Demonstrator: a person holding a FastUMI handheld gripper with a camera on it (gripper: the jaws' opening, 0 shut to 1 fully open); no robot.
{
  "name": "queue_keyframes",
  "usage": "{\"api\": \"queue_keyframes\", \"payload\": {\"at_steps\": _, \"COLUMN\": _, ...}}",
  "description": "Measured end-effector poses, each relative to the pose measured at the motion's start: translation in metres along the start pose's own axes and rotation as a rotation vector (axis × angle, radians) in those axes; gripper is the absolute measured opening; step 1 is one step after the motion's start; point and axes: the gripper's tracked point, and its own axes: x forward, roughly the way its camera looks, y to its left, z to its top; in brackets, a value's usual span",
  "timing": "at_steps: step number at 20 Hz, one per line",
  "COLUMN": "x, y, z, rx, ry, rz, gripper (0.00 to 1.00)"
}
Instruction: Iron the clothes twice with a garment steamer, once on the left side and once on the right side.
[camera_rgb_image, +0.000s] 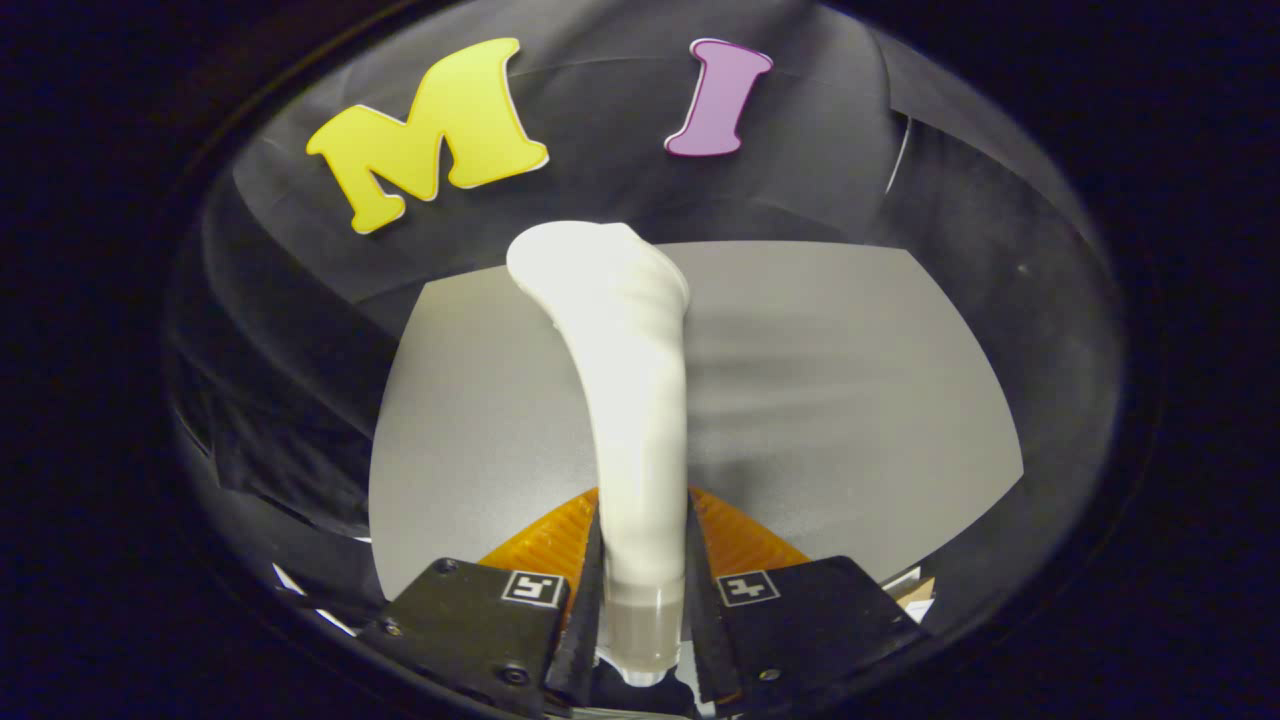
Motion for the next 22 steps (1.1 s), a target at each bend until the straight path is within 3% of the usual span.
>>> {"api": "queue_keyframes", "payload": {"at_steps": 3, "x": -0.003, "y": 0.001, "z": -0.003, "rx": 0.018, "ry": -0.026, "rz": 0.019, "gripper": 0.36}}
{"api": "queue_keyframes", "payload": {"at_steps": 9, "x": -0.037, "y": 0.011, "z": -0.027, "rx": 0.073, "ry": -0.104, "rz": 0.117, "gripper": 0.33}}
{"api": "queue_keyframes", "payload": {"at_steps": 22, "x": -0.221, "y": 0.053, "z": -0.047, "rx": 0.139, "ry": -0.466, "rz": 0.278, "gripper": 0.33}}
